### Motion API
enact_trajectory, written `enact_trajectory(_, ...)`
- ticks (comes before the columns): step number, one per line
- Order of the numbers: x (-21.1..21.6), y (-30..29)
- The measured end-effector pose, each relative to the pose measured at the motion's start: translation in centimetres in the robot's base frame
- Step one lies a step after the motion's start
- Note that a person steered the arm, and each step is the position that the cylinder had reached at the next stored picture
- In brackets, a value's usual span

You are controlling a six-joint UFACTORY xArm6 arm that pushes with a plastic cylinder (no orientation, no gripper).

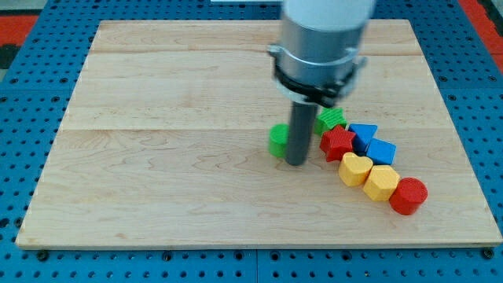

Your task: Slide the blue triangle towards the center

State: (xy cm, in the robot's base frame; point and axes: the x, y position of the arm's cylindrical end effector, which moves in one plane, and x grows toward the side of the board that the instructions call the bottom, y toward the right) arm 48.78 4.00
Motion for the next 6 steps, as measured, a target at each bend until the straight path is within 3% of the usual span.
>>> enact_trajectory(1,-5.5,-5.5)
enact_trajectory(2,-13.0,-0.9)
enact_trajectory(3,-13.4,10.8)
enact_trajectory(4,-9.4,16.5)
enact_trajectory(5,-2.6,15.9)
enact_trajectory(6,-2.2,13.0)
